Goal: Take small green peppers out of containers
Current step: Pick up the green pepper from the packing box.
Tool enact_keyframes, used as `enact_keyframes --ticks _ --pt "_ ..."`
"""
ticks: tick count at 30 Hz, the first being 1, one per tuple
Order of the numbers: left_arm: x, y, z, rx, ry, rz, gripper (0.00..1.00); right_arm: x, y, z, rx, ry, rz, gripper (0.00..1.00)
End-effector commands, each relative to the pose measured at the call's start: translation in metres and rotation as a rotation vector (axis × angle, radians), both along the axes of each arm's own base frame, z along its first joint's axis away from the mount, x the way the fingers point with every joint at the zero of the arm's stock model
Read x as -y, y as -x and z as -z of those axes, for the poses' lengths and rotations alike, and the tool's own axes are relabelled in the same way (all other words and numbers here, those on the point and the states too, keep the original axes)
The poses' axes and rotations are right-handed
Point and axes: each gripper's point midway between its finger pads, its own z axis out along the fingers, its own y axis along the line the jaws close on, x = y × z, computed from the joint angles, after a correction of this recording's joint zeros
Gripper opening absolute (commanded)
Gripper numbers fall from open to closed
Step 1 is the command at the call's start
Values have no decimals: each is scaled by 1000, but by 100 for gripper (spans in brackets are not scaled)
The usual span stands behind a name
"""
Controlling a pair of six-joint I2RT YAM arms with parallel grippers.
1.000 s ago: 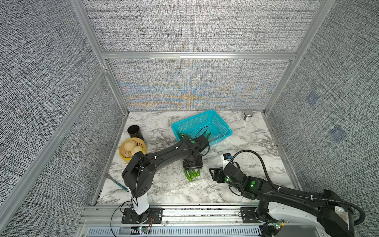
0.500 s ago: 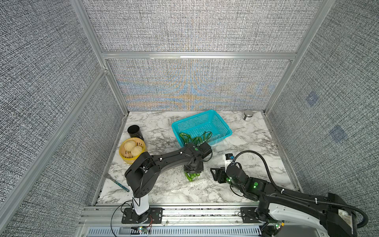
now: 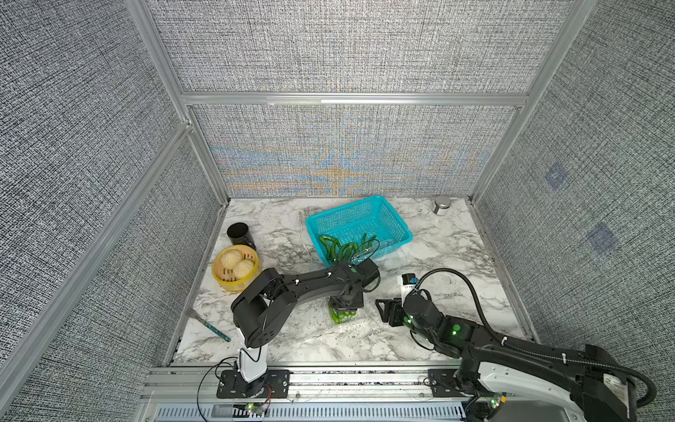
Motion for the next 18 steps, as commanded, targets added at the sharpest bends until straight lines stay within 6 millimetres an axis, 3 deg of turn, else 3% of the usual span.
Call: enact_keyframes --ticks 1,5,18 --pt "-2 -3 -1 11 -18 -15 10 4 -1 1 5 10 16 73" --pt "0 -2 -5 -2 -21 -8 1 4 -1 0 6 9 17 73" --pt "-7 9 -59 -12 11 19 0 7 -1 0 14 5 24 73"
